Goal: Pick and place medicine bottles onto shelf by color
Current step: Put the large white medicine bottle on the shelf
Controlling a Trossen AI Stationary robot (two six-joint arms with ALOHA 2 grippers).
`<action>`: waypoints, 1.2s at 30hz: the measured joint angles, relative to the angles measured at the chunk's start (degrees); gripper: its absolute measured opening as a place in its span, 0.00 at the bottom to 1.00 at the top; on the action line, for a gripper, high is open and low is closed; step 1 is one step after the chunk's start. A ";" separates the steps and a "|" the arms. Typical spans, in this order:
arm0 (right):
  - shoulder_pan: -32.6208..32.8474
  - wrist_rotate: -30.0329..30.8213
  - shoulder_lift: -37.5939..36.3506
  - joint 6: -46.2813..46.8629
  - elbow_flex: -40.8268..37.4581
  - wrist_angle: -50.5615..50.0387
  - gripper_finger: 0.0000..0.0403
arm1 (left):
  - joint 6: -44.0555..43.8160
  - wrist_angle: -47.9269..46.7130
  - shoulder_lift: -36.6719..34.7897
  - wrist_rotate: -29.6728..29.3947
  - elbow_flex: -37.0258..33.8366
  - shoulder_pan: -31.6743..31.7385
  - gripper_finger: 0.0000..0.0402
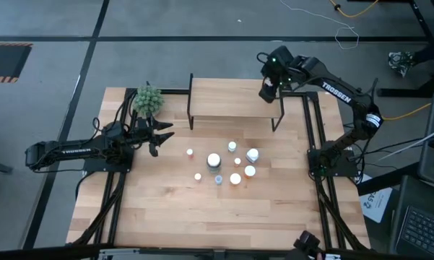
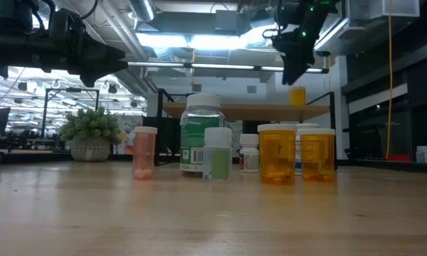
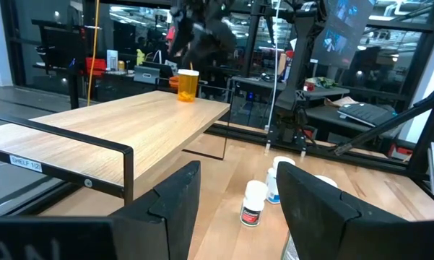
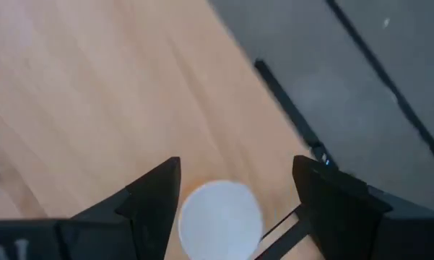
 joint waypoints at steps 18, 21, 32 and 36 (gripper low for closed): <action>18.27 -40.49 -2.91 3.19 1.55 -10.33 0.67 | 0.00 -0.07 -0.01 0.01 0.00 0.01 0.44; 22.64 -32.11 -2.90 7.88 -3.90 -6.84 0.67 | -0.02 -0.07 -0.01 0.01 0.00 0.01 0.44; 34.74 -8.15 -2.86 25.32 -20.19 2.61 0.67 | -0.02 -0.10 0.01 0.01 0.00 0.01 0.44; 36.89 -5.00 -2.85 30.31 -24.53 8.31 0.67 | -0.02 -0.20 0.00 0.02 0.00 0.01 0.44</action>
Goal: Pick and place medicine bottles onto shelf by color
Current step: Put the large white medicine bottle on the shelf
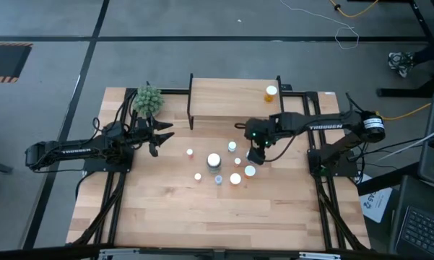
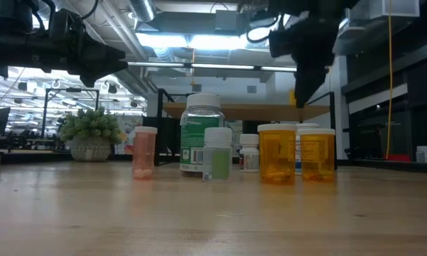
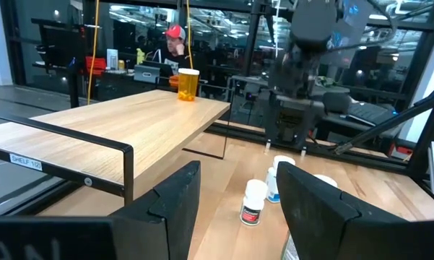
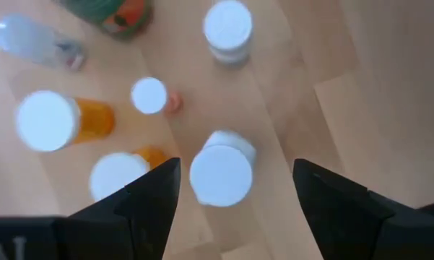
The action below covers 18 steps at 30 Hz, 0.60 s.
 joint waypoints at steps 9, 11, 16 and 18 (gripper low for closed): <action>1.08 1.68 -0.01 6.26 -5.12 4.36 0.67 | 0.00 -0.02 0.01 0.01 0.00 0.00 0.44; 1.03 1.75 -0.01 6.32 -5.33 4.52 0.67 | 0.00 -0.02 -0.01 -0.01 0.00 -0.02 0.44; 1.06 1.79 -0.01 6.18 -5.33 6.26 0.67 | 0.00 -0.02 -0.01 0.00 0.00 0.00 0.44; 1.06 1.79 -0.01 6.18 -5.33 6.74 0.67 | 0.00 -0.02 0.00 -0.01 0.00 -0.02 0.44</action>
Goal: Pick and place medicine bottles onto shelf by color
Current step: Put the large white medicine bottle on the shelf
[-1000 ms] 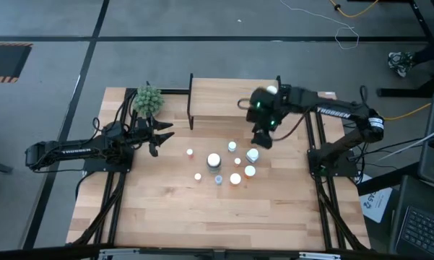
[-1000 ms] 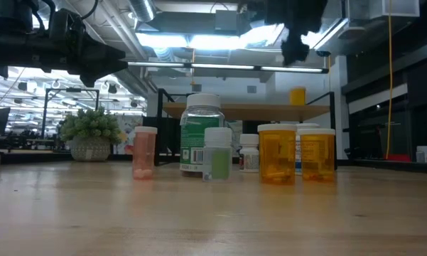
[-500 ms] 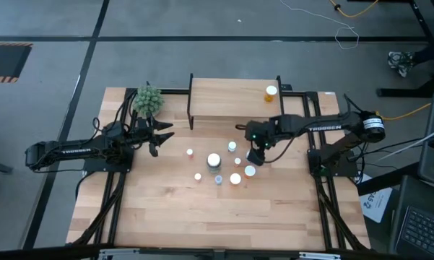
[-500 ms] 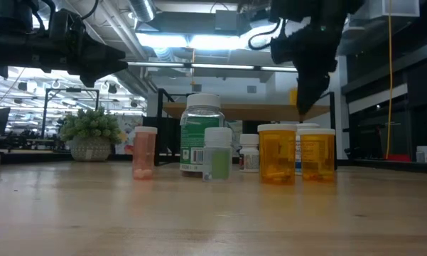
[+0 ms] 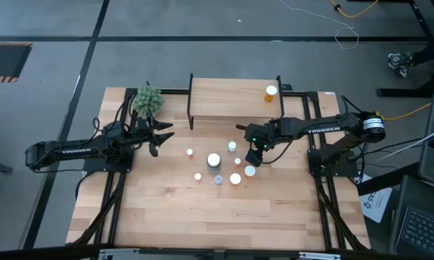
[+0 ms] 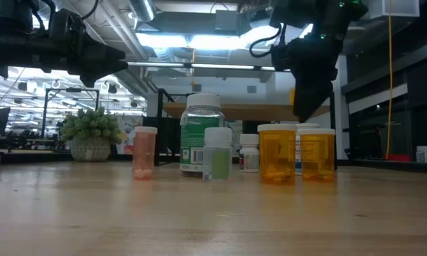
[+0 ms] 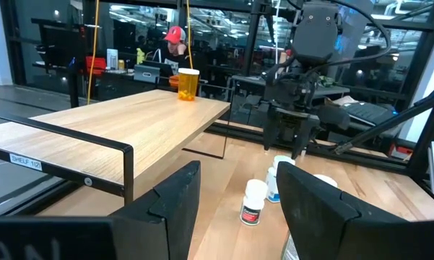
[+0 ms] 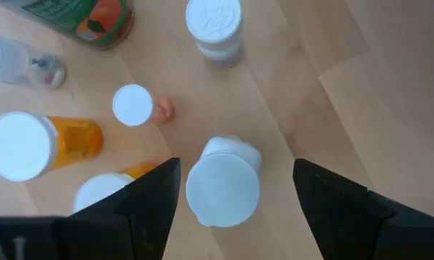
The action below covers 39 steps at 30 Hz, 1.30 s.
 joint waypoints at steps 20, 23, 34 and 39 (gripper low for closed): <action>0.00 -0.07 0.00 -0.02 0.04 0.15 0.67 | -0.24 -0.02 0.00 0.02 0.00 0.02 0.44; 0.00 -0.11 0.00 0.11 0.04 0.15 0.67 | -0.24 -0.37 0.00 0.02 0.00 0.02 0.44; 1.82 0.37 2.42 0.04 0.07 0.57 0.67 | -0.24 -1.08 0.00 0.03 0.00 0.01 0.44; 2.71 1.81 4.20 -0.02 0.07 0.37 0.67 | -0.24 -1.07 0.01 0.02 0.00 0.01 0.44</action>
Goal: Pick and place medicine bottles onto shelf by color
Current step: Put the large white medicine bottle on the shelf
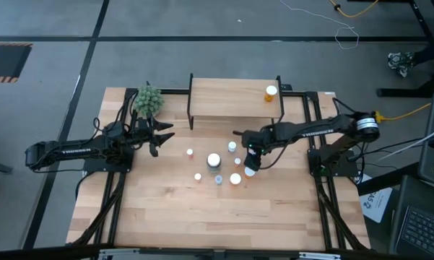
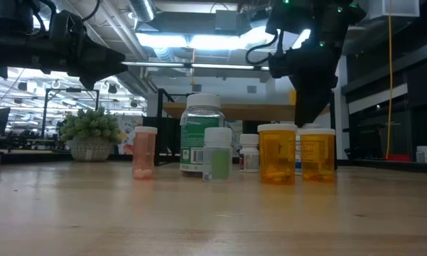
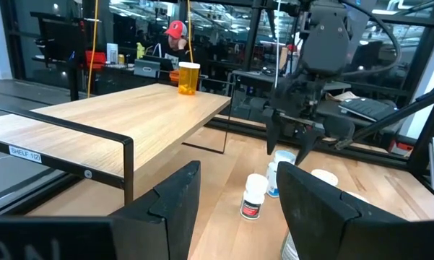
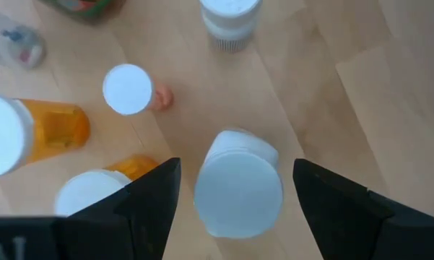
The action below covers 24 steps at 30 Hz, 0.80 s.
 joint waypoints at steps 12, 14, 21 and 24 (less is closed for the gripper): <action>0.06 0.61 2.34 0.56 0.14 -1.24 0.55 | 0.00 0.00 0.01 0.00 0.00 -0.02 0.44; 0.06 0.63 2.42 -0.06 1.07 -2.66 0.47 | 0.00 0.00 0.00 0.00 0.00 0.01 0.44; 0.06 0.50 2.42 -9.46 9.97 -10.65 0.43 | 0.00 0.00 -0.01 0.00 0.00 -0.02 0.44; -0.33 0.55 2.42 -16.04 17.76 -17.57 0.43 | 0.00 0.00 -0.01 0.00 0.00 0.00 0.44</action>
